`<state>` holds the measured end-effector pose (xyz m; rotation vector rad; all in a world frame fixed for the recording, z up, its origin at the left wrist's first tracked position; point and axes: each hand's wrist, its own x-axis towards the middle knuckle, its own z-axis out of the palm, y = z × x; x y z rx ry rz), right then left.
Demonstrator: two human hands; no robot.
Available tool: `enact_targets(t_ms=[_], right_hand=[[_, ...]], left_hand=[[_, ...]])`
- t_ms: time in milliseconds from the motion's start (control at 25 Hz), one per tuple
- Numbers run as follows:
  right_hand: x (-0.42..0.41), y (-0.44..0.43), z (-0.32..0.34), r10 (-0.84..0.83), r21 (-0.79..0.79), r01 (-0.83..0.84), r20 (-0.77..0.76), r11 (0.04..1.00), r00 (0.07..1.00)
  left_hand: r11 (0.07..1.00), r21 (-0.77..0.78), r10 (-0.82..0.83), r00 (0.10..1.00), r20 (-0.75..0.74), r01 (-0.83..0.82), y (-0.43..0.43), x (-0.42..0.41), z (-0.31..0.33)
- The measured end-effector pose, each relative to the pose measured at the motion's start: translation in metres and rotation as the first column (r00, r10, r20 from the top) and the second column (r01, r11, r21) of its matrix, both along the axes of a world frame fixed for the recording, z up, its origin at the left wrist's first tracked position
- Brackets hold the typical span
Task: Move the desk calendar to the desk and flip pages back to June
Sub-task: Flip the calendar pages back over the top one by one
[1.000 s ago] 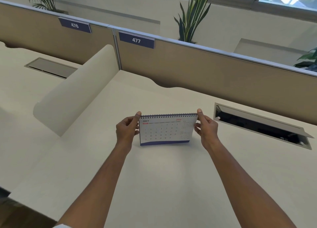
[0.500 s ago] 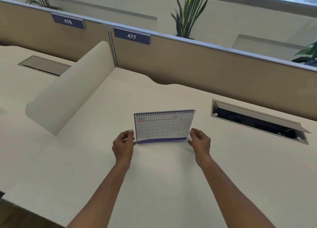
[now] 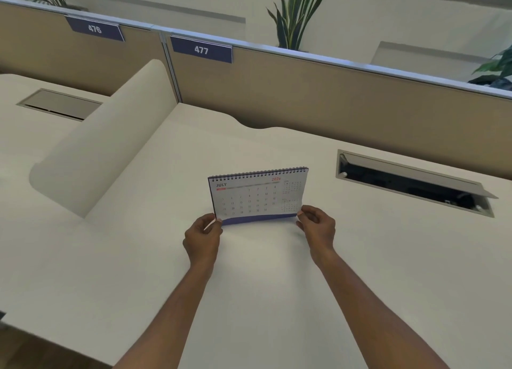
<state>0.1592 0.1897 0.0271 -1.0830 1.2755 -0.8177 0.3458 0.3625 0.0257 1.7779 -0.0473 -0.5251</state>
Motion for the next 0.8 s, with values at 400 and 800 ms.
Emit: enact_targets(t_ms=[400, 800], right_hand=[[-0.008, 0.000, 0.007, 0.008, -0.021, -0.008, 0.012, 1.000, 1.000], [-0.018, 0.006, 0.015, 0.044, -0.046, -0.044, 0.008, 0.998, 0.999]], left_hand=[[0.994, -0.106, -0.012, 0.998, -0.060, 0.006, 0.009, -0.004, 0.000], [0.983, -0.181, -0.040, 0.985, -0.167, 0.010, 0.020, 0.001, 0.013]])
